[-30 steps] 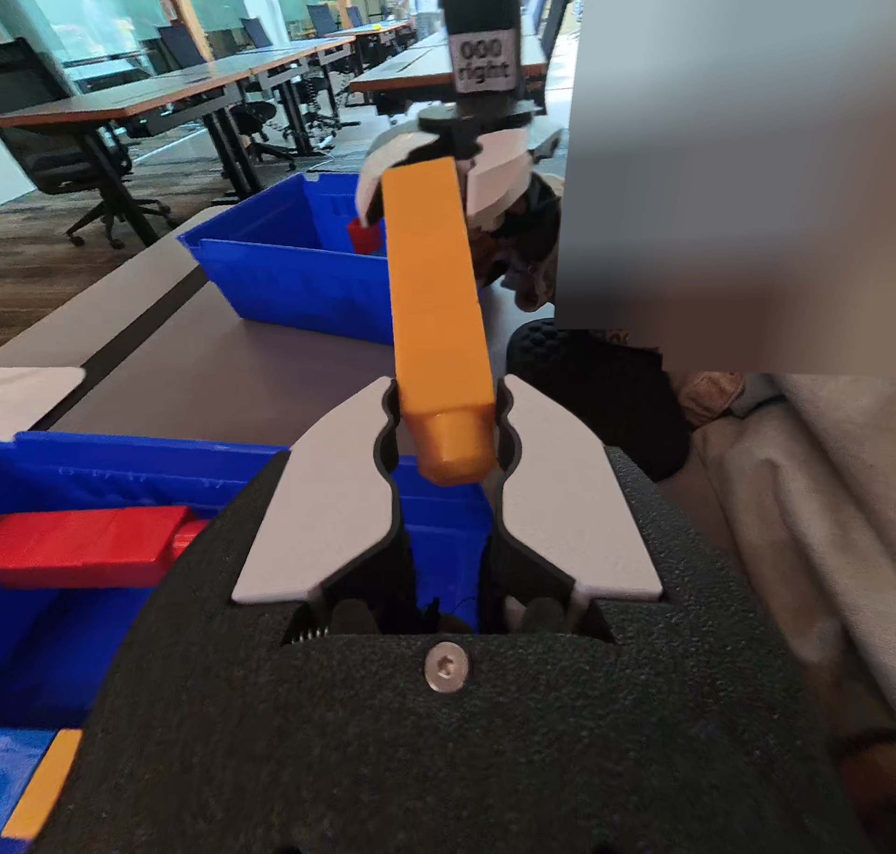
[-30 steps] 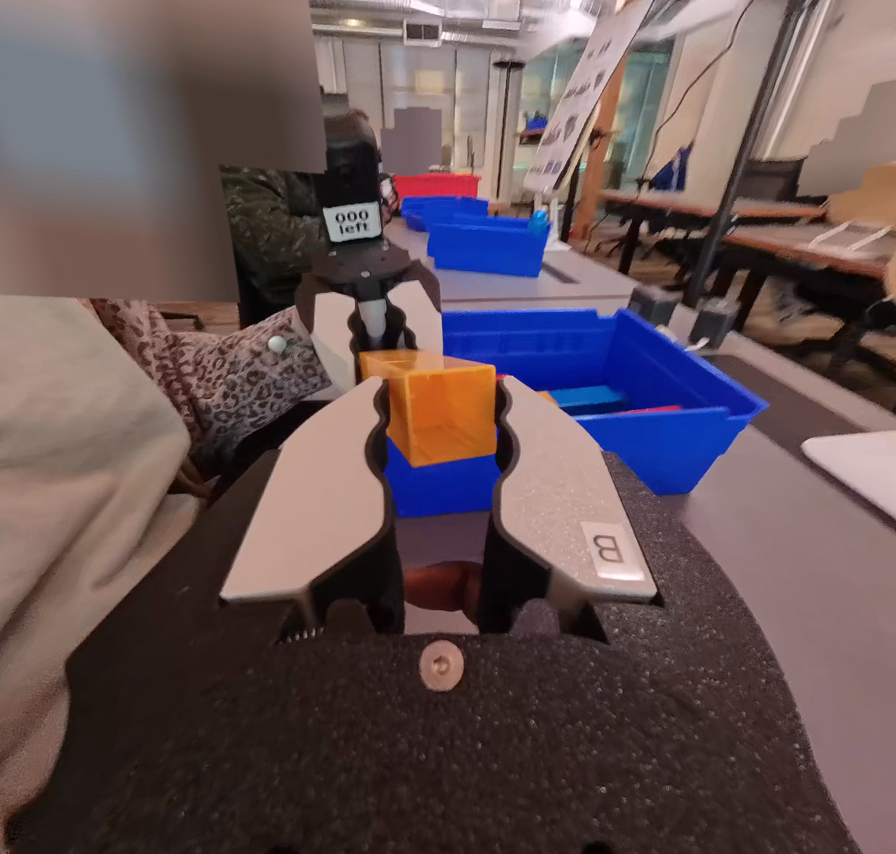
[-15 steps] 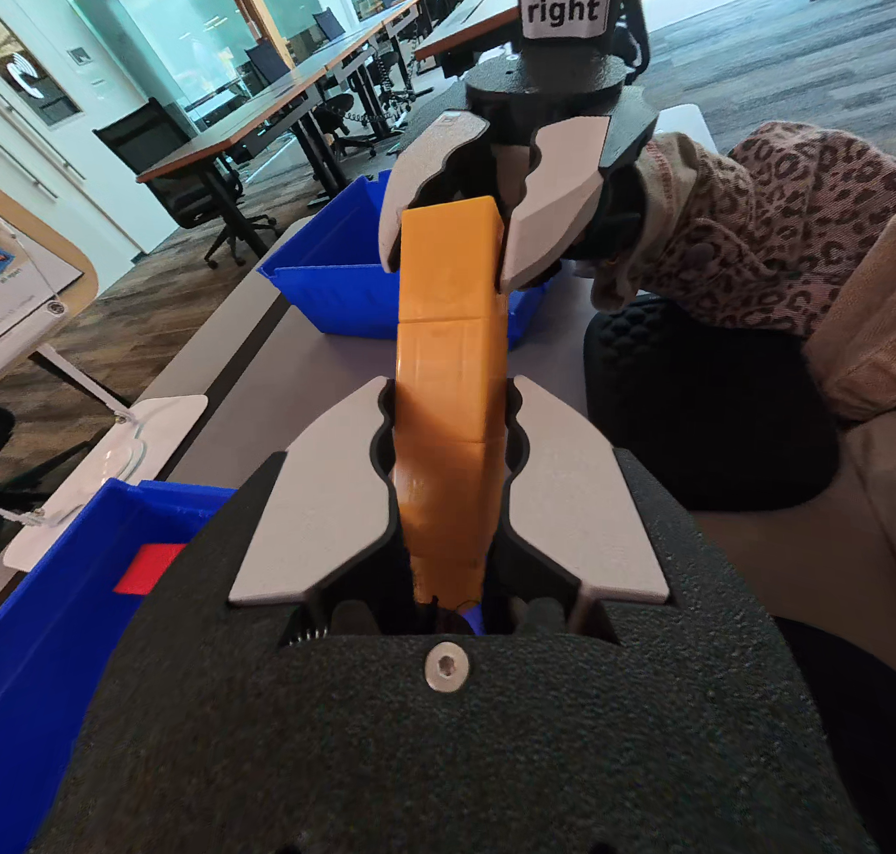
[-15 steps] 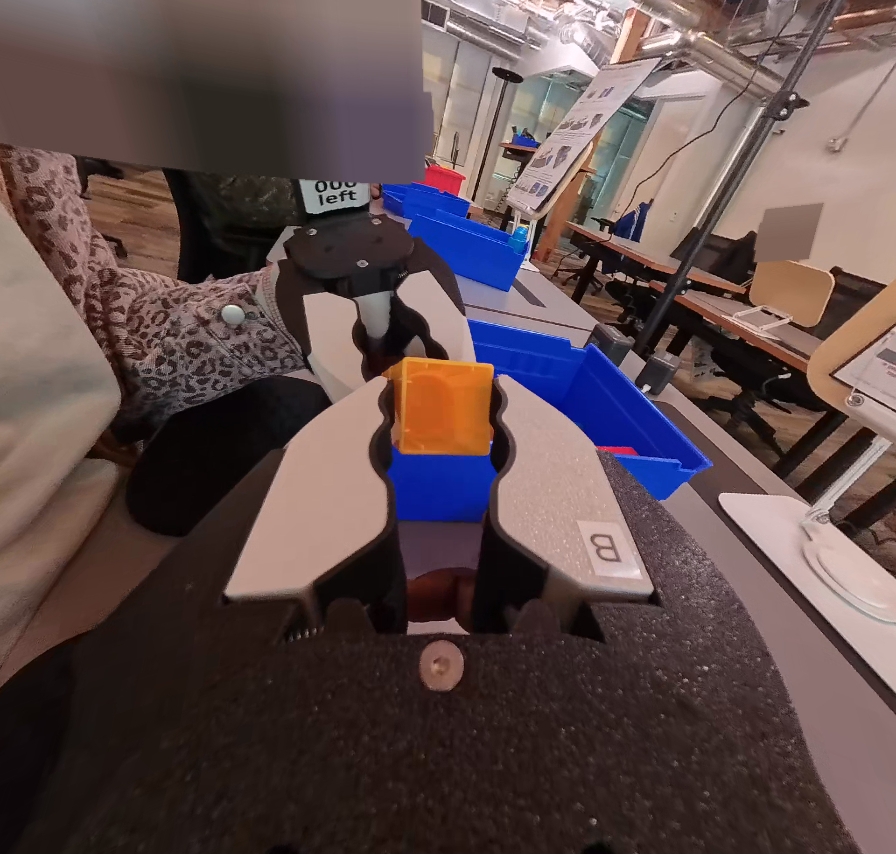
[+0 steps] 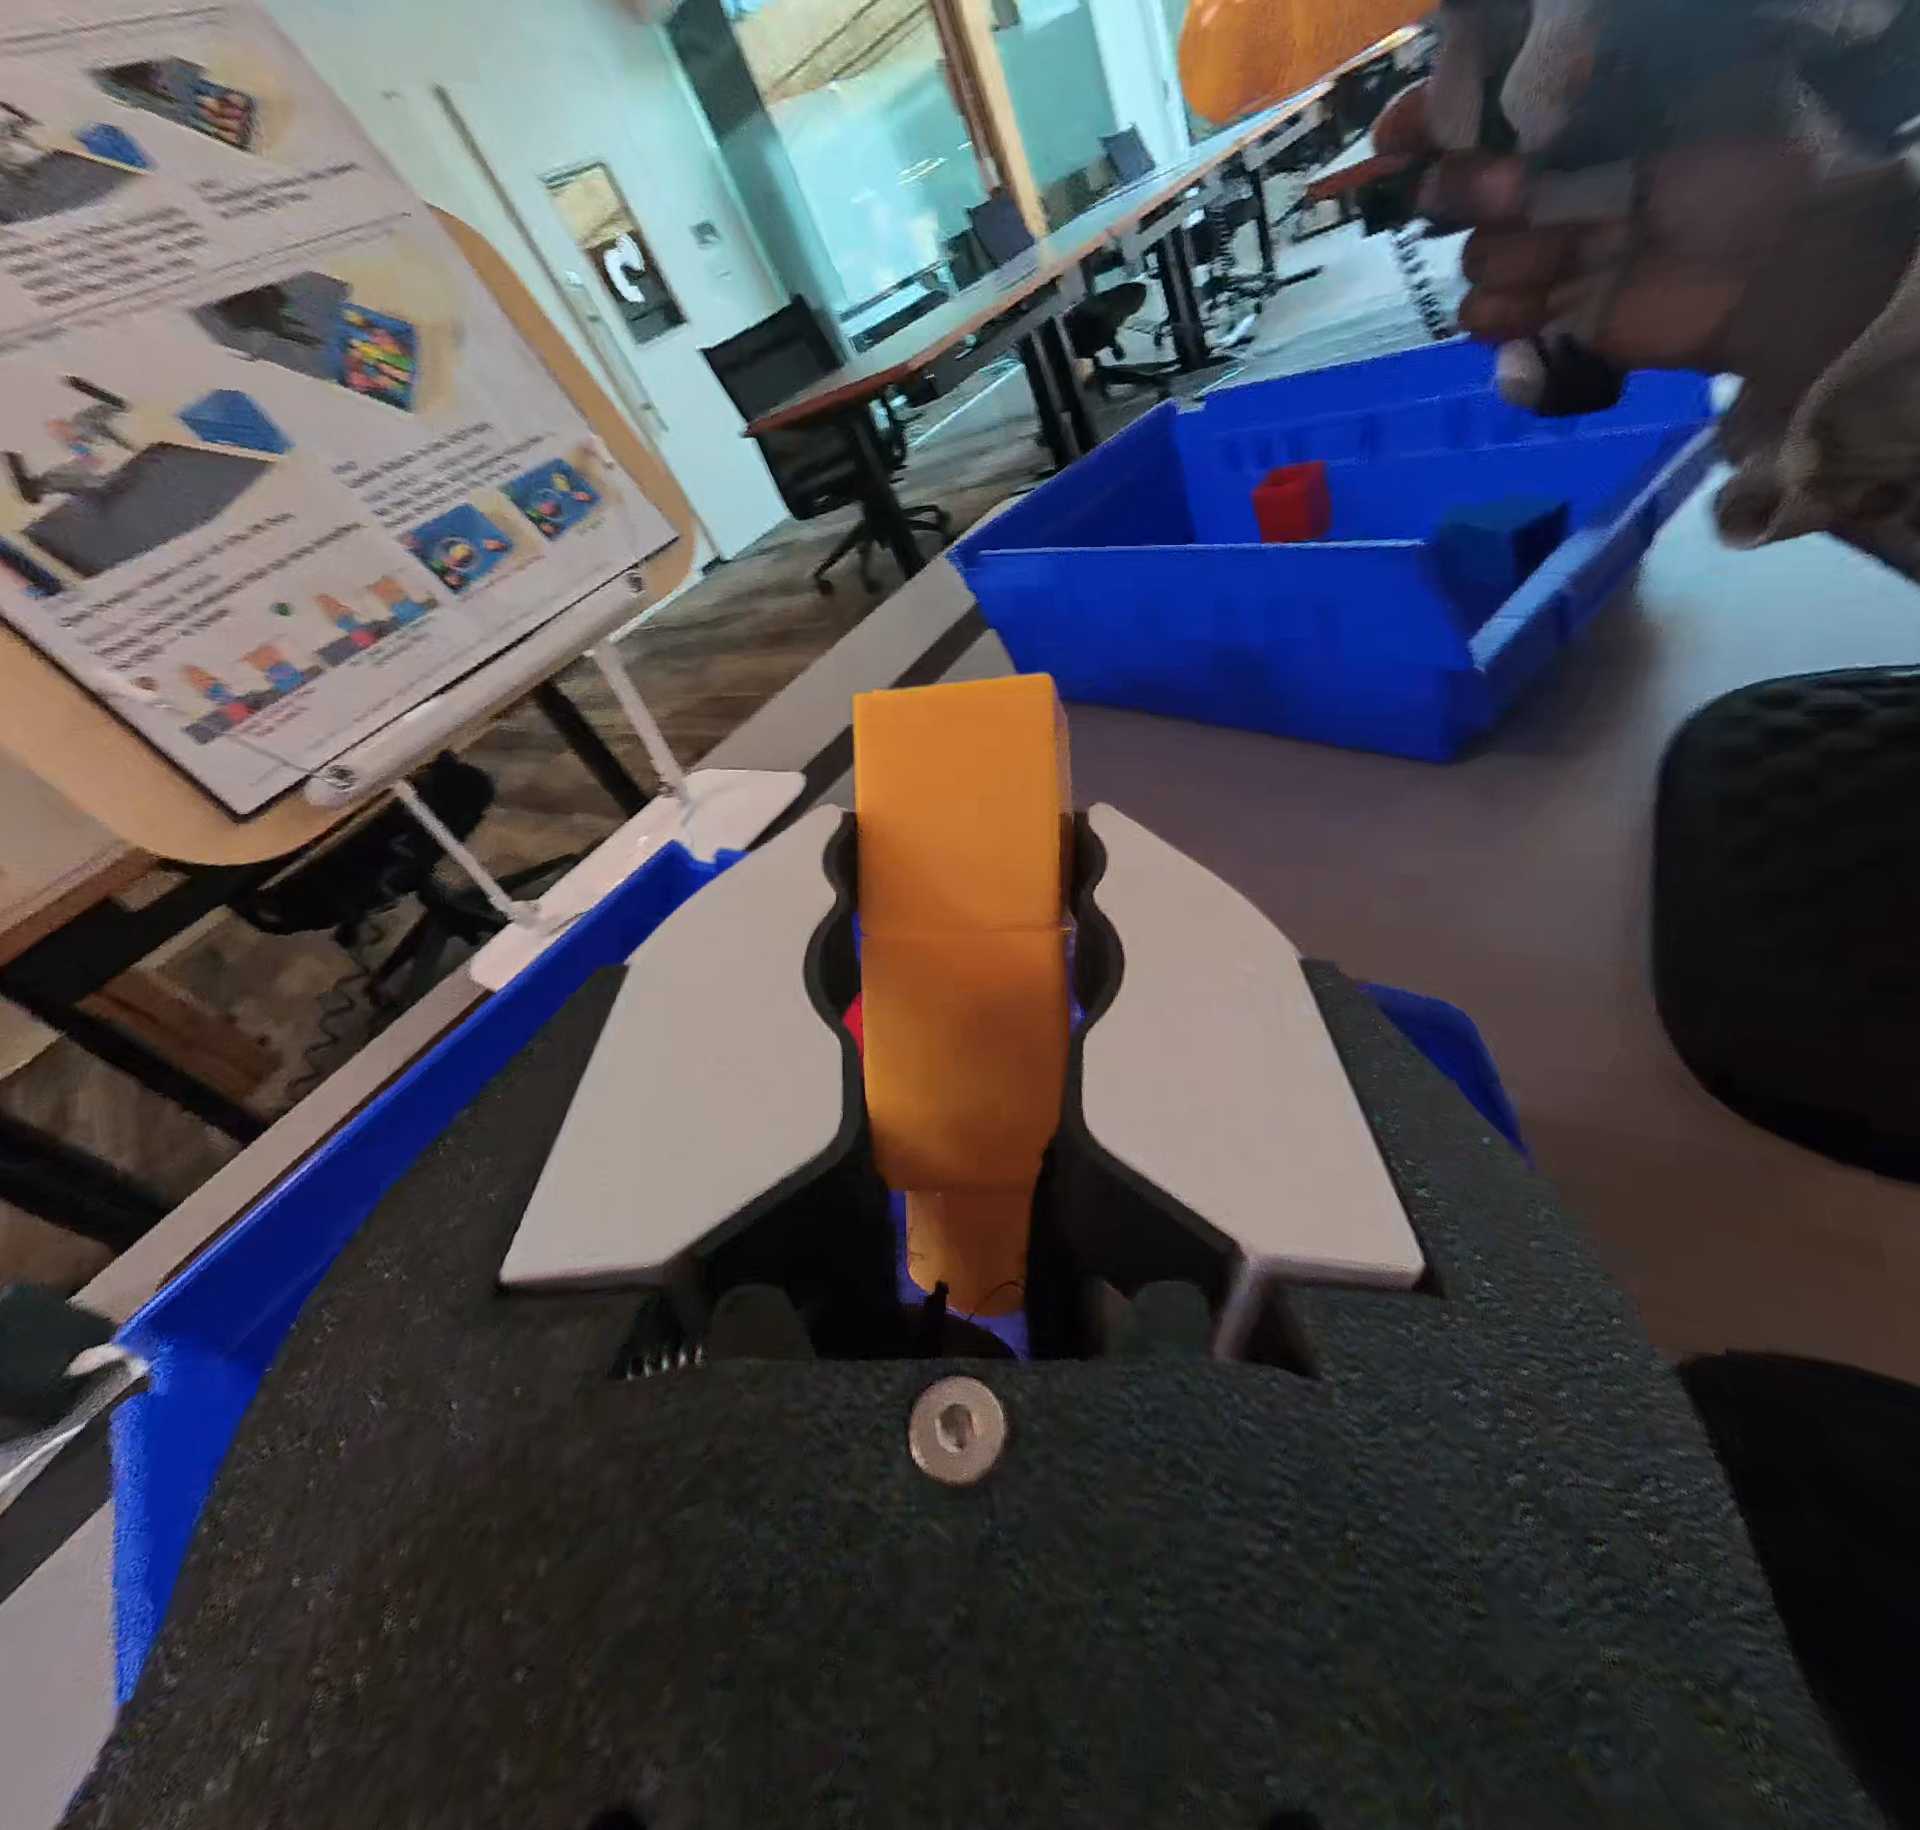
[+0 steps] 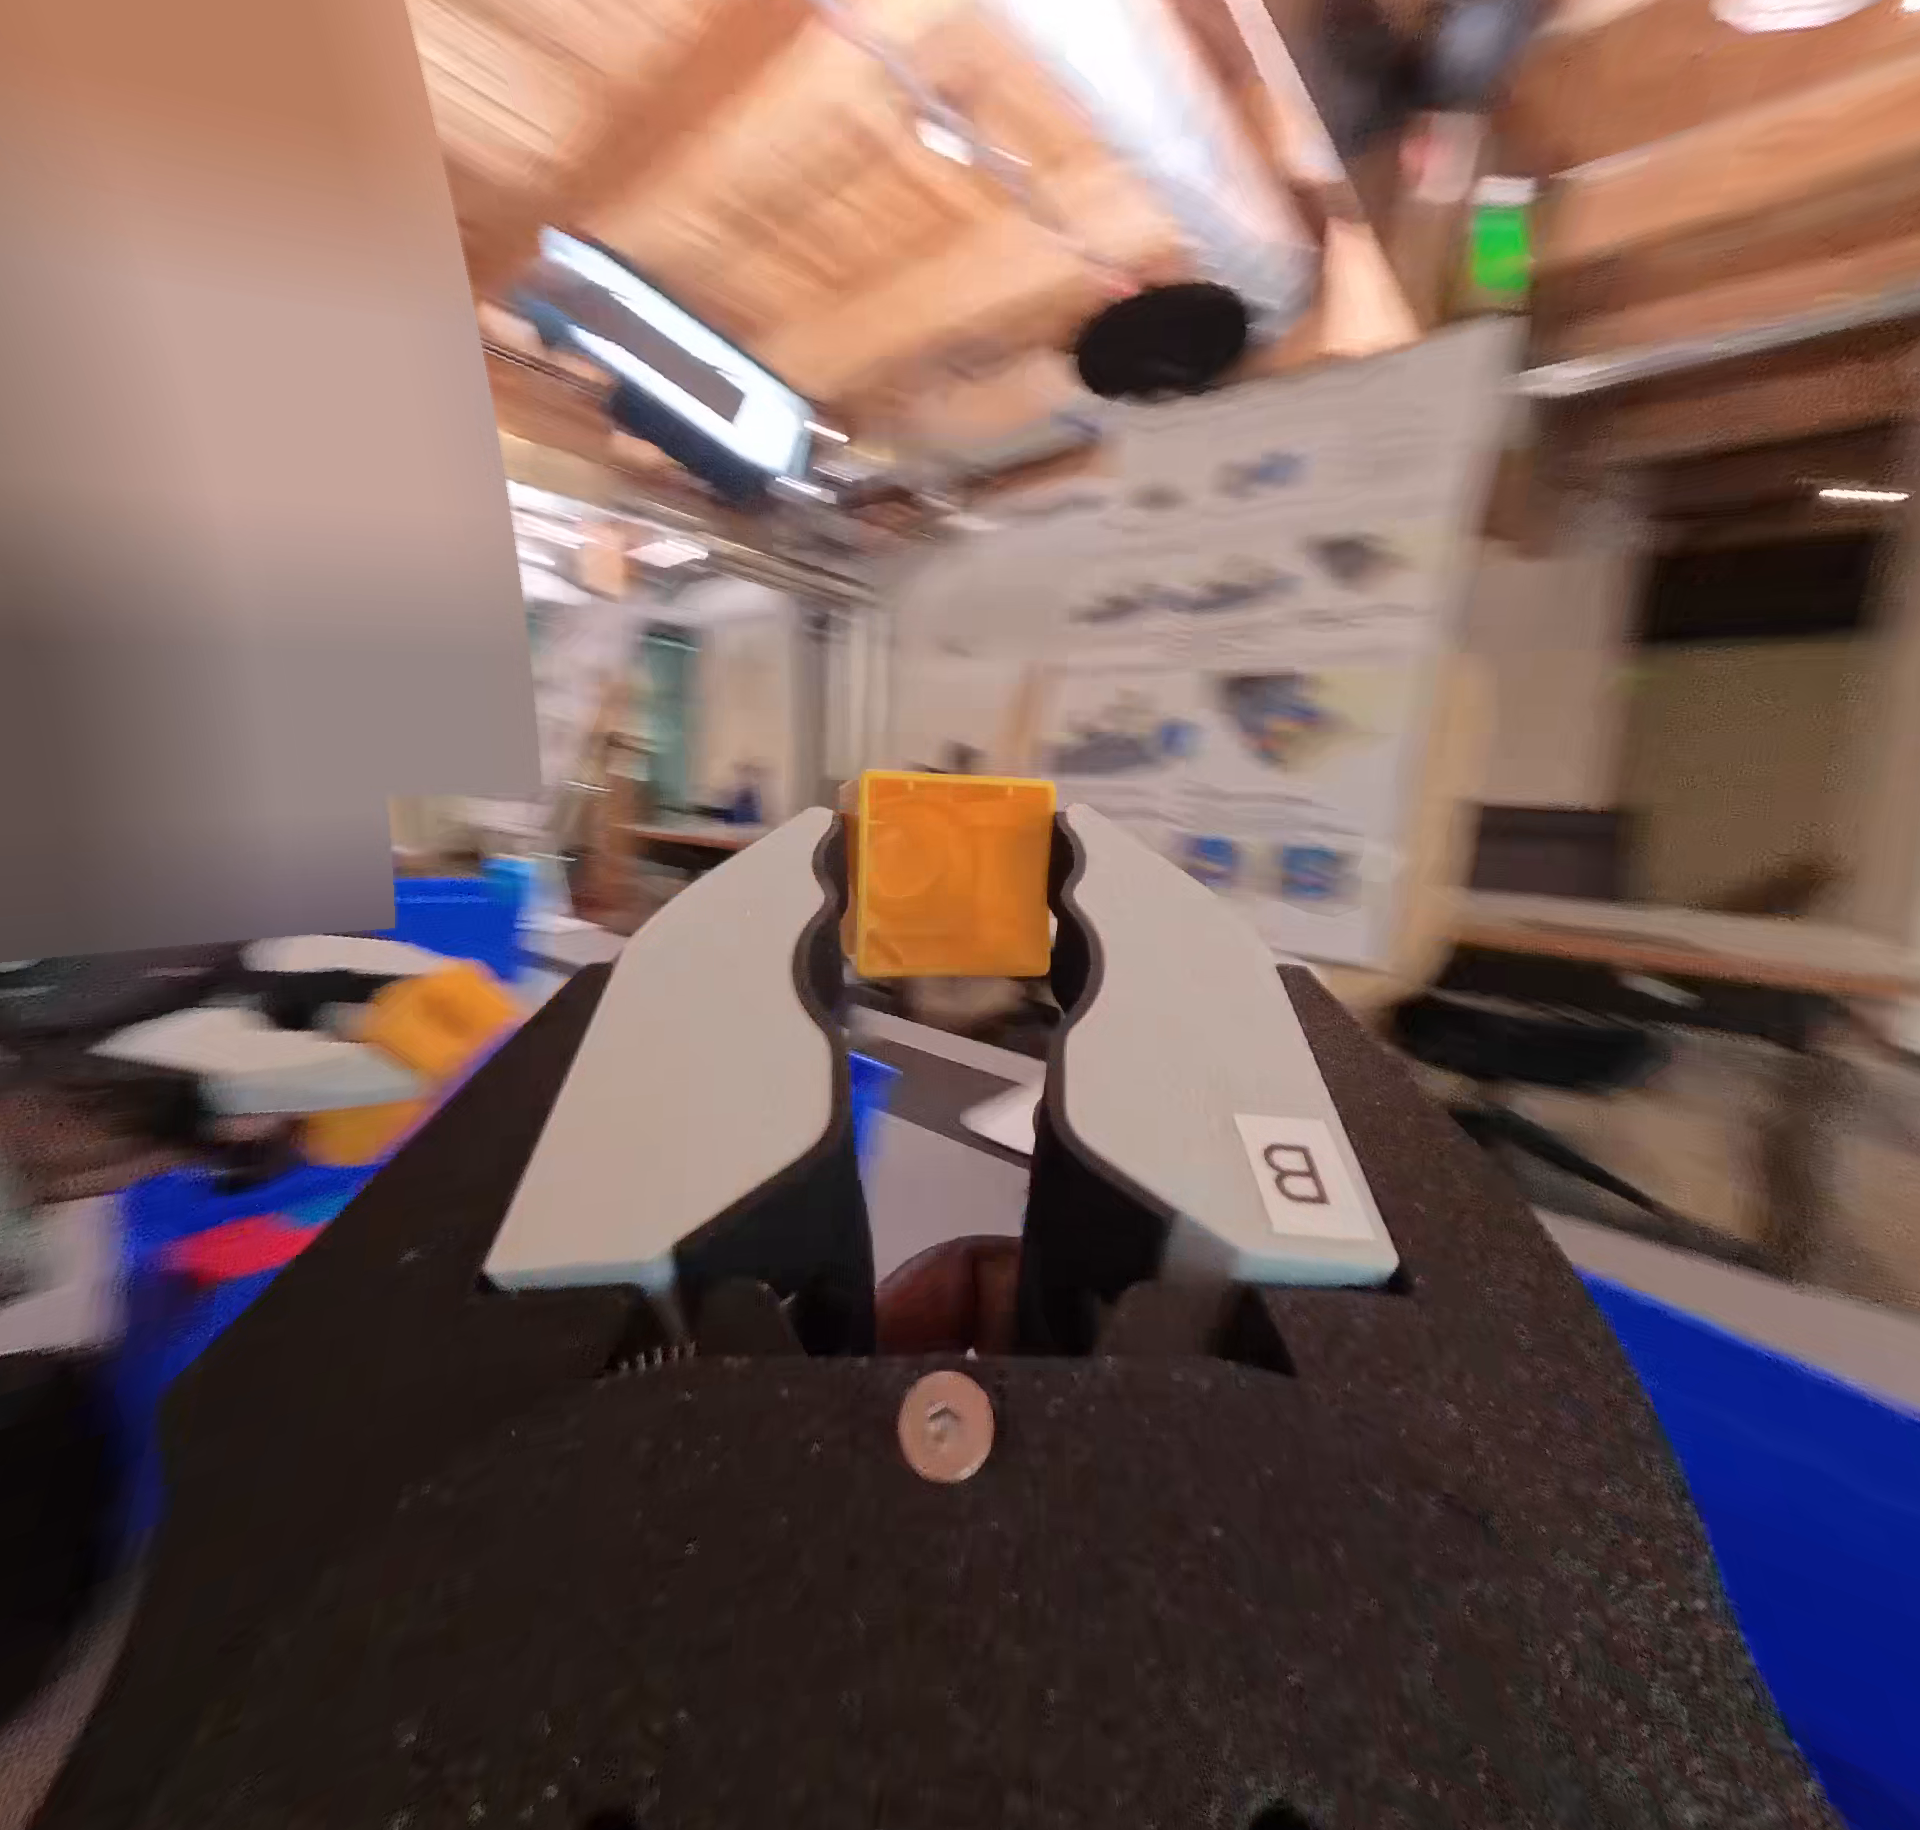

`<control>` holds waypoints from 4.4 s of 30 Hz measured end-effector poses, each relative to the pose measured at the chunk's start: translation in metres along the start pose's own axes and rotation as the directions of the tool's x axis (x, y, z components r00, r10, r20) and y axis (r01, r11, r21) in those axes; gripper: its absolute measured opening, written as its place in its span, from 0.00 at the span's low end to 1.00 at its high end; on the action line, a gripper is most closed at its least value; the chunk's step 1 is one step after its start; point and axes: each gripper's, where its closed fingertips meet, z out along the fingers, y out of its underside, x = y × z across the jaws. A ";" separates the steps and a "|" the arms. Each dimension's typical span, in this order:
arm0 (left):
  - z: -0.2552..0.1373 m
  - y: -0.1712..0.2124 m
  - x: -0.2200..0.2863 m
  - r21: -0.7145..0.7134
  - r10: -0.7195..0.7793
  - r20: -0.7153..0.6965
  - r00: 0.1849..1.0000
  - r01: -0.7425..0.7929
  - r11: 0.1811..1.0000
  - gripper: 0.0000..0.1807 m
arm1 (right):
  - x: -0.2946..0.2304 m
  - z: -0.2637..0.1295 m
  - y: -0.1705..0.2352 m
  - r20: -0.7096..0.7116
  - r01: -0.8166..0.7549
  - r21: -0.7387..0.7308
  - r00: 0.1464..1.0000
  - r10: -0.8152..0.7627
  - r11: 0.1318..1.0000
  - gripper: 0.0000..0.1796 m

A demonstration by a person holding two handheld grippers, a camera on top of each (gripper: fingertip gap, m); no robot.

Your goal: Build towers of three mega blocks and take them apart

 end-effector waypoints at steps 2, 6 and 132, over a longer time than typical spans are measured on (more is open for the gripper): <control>0.004 0.006 -0.005 -0.022 0.025 0.059 0.998 -0.023 0.999 0.21 | 0.048 -0.016 0.013 -0.260 0.083 -0.137 0.958 -0.117 0.987 0.20; 0.008 0.016 -0.004 -0.025 0.002 0.057 0.998 0.000 1.000 0.21 | 0.096 -0.041 0.059 -0.458 0.042 -0.466 0.843 -0.281 0.884 0.20; 0.008 0.005 0.023 -0.007 0.573 0.191 0.797 -0.582 0.813 0.21 | -0.200 0.061 0.145 0.392 -0.005 -0.560 0.879 0.271 0.828 0.31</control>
